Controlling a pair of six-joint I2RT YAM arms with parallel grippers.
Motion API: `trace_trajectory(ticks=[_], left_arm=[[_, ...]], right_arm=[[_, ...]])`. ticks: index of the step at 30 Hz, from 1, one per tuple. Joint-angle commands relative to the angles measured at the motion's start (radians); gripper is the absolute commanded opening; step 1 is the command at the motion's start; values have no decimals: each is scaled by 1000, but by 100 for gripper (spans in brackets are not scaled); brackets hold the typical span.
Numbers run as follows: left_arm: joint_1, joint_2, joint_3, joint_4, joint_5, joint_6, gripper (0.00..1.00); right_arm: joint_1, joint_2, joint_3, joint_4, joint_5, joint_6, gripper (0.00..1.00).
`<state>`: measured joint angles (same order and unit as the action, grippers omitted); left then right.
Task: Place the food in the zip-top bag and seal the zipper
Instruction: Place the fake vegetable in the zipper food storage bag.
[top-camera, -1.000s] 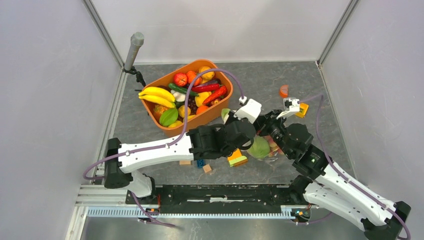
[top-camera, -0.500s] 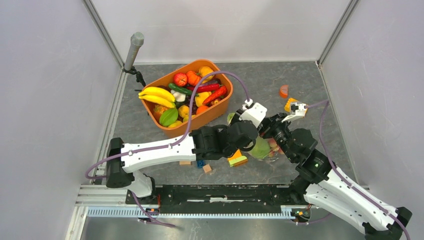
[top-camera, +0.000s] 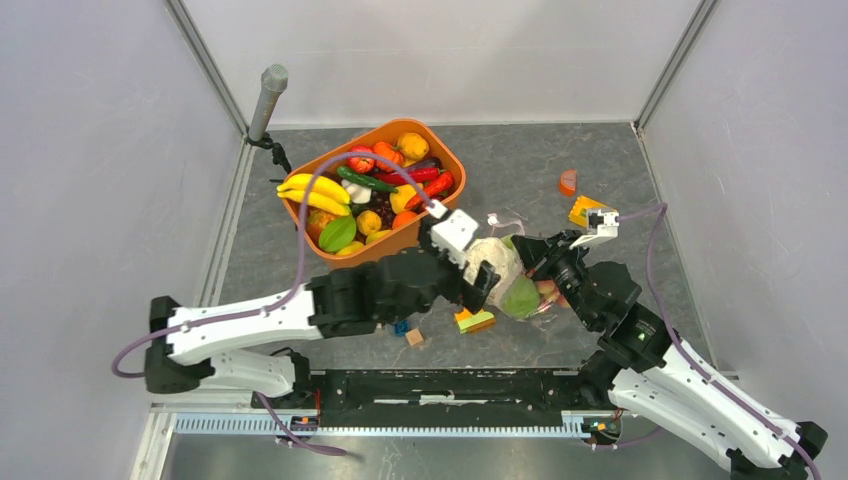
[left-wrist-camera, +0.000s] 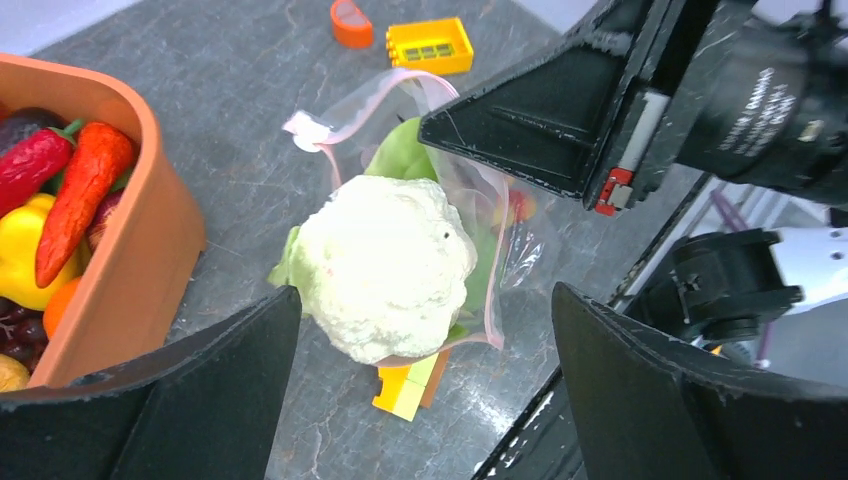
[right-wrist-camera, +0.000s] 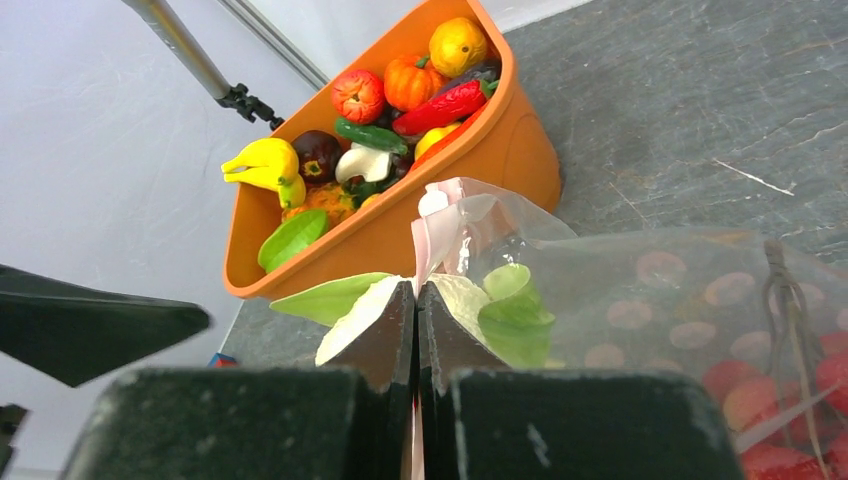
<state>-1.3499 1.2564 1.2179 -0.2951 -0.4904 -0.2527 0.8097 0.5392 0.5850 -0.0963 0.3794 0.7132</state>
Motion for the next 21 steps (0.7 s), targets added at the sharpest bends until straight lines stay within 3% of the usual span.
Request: trace_trajectory(ticks=[1, 4, 7, 12, 18, 21], left_arm=[[8, -128, -78, 100, -31, 20, 100], [65, -167, -143, 62, 33, -38, 100], [194, -189, -239, 103, 297, -129, 100], [320, -189, -346, 246, 569, -204, 100], [340, -128, -384, 412, 706, -248, 100], [353, -93, -378, 450, 708, -264, 92]], right_arm=[[2, -8, 42, 8, 36, -14, 0], [2, -8, 45, 9, 38, -15, 0], [2, -1, 51, 18, 21, -28, 1], [2, 29, 72, 20, -33, -35, 1], [2, 44, 70, 29, -56, -36, 1], [3, 48, 71, 32, -61, -37, 1]])
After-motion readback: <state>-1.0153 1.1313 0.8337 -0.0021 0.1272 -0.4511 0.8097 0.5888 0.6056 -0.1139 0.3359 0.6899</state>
